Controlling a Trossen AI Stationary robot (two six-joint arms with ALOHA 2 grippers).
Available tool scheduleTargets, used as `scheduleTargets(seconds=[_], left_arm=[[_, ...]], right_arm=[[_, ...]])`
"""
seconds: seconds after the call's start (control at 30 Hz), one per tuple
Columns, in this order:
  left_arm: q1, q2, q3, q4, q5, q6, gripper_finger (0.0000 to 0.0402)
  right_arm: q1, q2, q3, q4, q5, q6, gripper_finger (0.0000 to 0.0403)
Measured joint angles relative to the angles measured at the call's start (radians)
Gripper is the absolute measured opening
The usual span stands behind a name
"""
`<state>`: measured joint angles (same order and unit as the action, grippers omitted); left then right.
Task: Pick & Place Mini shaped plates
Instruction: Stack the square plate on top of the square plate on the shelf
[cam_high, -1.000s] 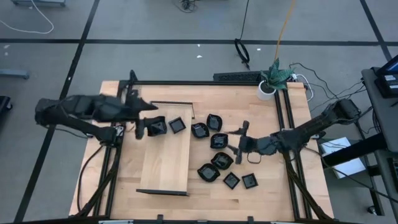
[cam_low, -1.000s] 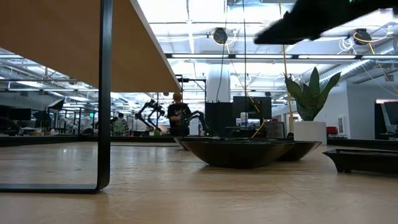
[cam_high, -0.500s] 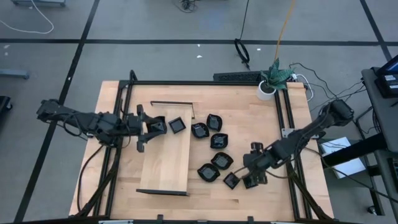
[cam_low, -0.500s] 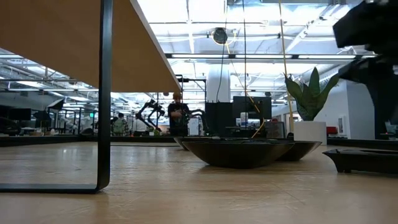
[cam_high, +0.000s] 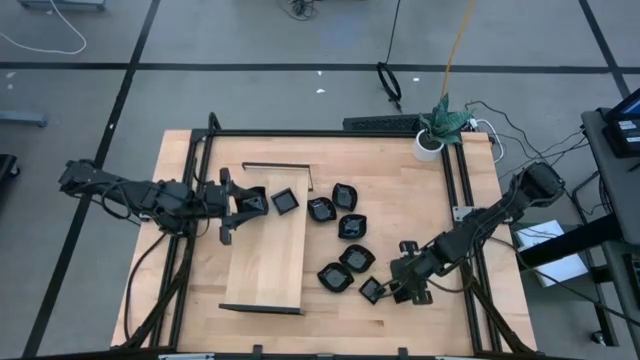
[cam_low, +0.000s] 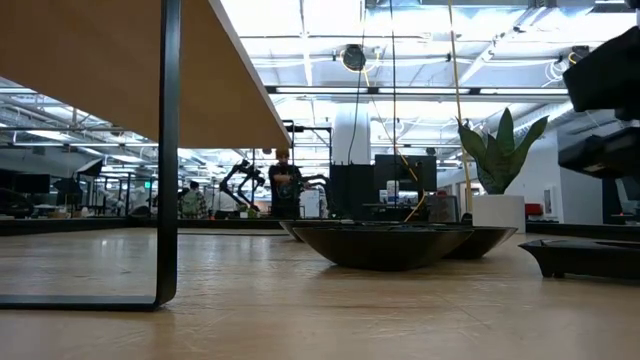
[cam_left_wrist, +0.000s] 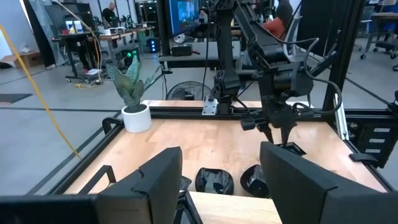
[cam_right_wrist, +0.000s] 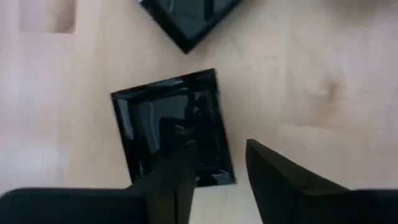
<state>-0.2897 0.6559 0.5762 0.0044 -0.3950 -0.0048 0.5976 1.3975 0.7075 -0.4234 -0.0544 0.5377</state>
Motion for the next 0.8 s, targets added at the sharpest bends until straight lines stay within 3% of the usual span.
scheduleTargets(seconds=[0.23,0.6,0.8], left_arm=[[0.0,0.0,0.0,-0.001,0.0,0.008,0.0221],[0.0,0.0,0.0,-0.003,0.0,0.004,0.0221],[0.0,0.0,0.0,-0.003,0.0,0.001,0.0221]], right_arm=[[0.0,0.0,-0.049,0.139,0.0,0.0,0.0075],[-0.001,-0.005,-0.083,0.146,-0.003,-0.032,0.0012],[-0.001,-0.099,-0.035,0.115,0.007,-0.045,0.0001]])
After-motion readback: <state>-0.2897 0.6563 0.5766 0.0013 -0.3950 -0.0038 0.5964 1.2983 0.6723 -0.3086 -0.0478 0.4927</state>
